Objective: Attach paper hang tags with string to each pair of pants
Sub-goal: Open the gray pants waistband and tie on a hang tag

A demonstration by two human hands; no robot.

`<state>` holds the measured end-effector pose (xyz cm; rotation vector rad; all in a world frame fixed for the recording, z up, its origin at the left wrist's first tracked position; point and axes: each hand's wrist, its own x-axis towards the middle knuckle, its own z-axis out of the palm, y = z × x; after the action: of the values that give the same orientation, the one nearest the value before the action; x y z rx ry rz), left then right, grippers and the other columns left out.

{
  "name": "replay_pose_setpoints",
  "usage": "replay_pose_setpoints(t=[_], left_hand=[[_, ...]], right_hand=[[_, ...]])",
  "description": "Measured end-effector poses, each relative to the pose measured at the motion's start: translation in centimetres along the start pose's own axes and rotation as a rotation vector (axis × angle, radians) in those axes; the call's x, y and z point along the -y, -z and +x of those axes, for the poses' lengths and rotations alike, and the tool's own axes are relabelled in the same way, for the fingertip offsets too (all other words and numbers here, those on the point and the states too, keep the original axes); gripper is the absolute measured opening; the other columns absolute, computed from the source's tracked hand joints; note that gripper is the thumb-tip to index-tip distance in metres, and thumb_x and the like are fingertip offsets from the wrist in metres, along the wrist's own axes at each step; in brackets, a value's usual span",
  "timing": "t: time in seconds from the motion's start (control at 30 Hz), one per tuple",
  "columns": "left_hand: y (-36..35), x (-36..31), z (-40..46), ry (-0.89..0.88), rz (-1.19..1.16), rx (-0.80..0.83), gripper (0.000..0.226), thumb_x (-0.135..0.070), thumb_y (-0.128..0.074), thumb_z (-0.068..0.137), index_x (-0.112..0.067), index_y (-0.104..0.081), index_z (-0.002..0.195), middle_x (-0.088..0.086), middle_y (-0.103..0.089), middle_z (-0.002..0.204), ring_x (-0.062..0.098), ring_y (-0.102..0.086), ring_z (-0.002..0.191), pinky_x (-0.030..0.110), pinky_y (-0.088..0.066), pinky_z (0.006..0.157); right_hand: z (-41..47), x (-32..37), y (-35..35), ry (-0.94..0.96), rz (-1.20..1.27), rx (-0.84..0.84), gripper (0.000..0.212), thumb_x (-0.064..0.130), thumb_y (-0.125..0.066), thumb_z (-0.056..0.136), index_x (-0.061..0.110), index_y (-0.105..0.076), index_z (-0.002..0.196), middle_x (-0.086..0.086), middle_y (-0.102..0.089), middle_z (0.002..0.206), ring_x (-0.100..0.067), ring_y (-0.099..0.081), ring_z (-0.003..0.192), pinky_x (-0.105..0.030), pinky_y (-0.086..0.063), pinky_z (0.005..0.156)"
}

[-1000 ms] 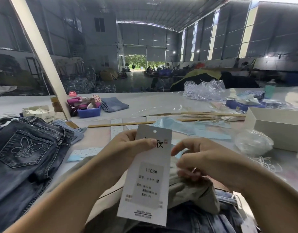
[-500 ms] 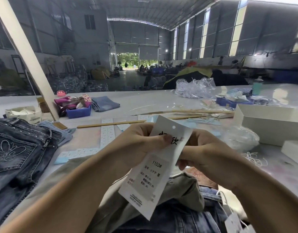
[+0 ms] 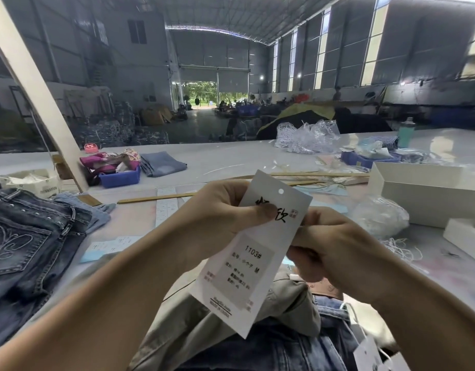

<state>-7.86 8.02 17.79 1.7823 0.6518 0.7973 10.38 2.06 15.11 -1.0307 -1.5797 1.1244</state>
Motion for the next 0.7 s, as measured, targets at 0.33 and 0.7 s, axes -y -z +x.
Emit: replay_pose_setpoints(t=[0.33, 0.7], left_hand=[[-1.8, 1.3, 0.5, 0.09, 0.14, 0.034, 0.009, -0.03, -0.073, 0.085, -0.029, -0.075, 0.093, -0.002, -0.076, 0.086, 0.018, -0.072, 0.073, 0.032, -0.056, 0.065], [-3.2, 1.9, -0.3, 0.201, 0.199, 0.05, 0.015, -0.029, -0.065, 0.077, -0.032, -0.068, 0.092, -0.008, -0.076, 0.083, 0.014, -0.073, 0.069, 0.027, -0.055, 0.061]], right_hand=[[-2.0, -0.4, 2.5, -0.132, 0.132, -0.129, 0.03, 0.023, -0.056, 0.075, 0.017, -0.055, 0.046, -0.001, -0.02, 0.045, -0.01, -0.01, 0.039, -0.016, -0.015, 0.042], [-3.6, -1.4, 3.1, -0.121, 0.161, -0.299, 0.019, 0.005, -0.06, 0.084, 0.013, -0.074, 0.074, -0.007, -0.048, 0.052, -0.007, -0.02, 0.033, -0.01, -0.021, 0.036]])
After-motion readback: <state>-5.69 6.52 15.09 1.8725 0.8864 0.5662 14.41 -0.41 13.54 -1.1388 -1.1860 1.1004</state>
